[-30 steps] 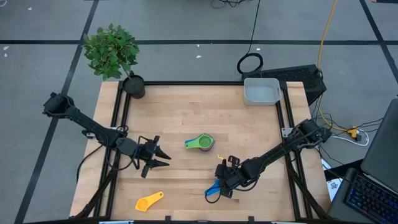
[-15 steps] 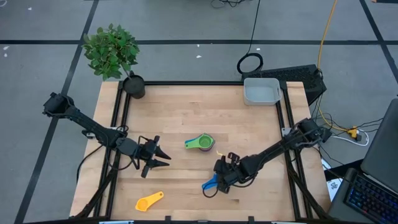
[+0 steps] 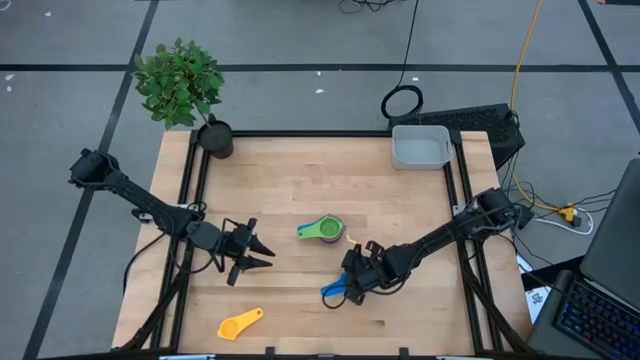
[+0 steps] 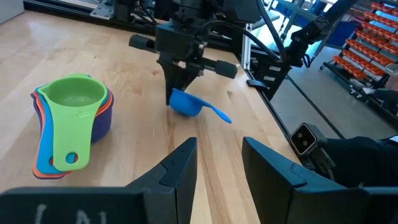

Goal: Nest measuring cups in basket
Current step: Stack the blue measuring cup on top of the green measuring cup

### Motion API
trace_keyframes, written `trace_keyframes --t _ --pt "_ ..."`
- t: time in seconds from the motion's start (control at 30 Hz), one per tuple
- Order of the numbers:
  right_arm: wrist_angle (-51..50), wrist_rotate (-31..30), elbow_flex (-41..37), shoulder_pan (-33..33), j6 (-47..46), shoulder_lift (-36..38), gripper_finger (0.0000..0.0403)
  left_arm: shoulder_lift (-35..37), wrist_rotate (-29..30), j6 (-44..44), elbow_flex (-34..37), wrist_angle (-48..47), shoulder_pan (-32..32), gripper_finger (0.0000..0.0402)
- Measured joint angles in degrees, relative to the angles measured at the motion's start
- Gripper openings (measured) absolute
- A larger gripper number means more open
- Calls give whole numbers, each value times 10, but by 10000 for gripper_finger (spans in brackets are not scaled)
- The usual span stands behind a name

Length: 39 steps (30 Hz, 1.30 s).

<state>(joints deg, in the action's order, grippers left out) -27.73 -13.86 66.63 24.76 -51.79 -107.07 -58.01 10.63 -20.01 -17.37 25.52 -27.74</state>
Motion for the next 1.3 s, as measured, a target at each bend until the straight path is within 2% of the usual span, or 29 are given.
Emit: trace_keyframes --t 0.53,0.7,1.1,1.3 --pt "70 -14 -1 -9 60 -1 1 0 0 4 0 0 0 131" --pt "140 -59 -2 1 103 1 1 0 0 4 0 0 0 131" --pt "143 -89 0 -5 136 18 1 0 15 9 0 0 0 131" --pt "143 -180 0 -13 154 43 1 0 15 8 0 0 0 131"
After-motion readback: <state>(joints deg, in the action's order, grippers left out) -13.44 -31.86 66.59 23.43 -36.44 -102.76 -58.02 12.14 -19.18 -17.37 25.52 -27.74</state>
